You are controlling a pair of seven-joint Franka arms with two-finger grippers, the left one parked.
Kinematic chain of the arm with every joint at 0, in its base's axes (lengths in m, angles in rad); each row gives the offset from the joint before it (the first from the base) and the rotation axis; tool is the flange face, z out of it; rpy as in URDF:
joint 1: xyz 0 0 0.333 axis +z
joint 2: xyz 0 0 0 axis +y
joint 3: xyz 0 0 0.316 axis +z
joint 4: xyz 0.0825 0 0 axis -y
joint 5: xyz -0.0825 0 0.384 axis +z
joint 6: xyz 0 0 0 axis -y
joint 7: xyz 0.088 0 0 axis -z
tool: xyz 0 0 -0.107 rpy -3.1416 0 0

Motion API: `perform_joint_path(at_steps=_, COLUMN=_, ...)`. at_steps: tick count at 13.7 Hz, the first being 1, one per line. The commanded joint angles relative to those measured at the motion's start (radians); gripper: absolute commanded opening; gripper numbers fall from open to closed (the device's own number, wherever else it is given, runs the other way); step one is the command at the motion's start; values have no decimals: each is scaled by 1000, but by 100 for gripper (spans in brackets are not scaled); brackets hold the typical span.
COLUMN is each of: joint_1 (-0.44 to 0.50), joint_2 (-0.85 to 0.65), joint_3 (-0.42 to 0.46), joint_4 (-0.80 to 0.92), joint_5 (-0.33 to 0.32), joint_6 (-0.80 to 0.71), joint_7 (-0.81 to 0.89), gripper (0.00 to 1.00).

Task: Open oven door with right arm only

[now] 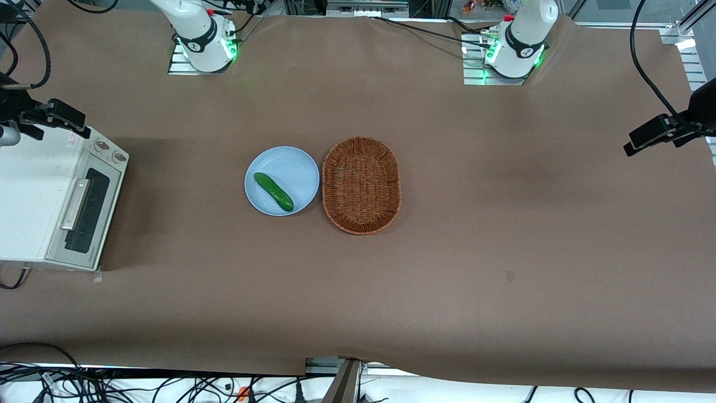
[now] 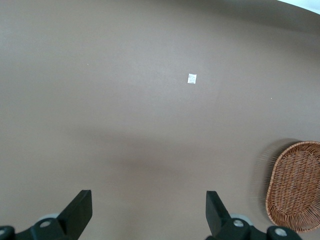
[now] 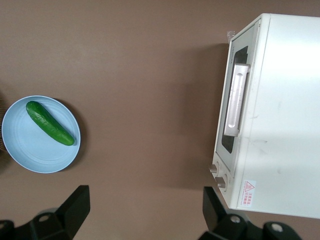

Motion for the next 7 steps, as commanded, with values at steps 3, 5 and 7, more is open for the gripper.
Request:
perform_joint_path(at_steps=3, joint_1=24, joint_2=19, joint_3=-11, joint_4=13, joint_5=-12, joint_6=-26, joint_7=14, gripper=100)
perform_joint_path(at_steps=5, joint_1=23, joint_2=28, joint_3=-12, joint_4=36, joint_5=-11, joint_6=-26, joint_7=14, gripper=100)
perform_joint_path(at_steps=7, joint_1=24, joint_2=36, joint_3=-14, joint_4=40, joint_5=-12, joint_6=-29, joint_7=7, gripper=100)
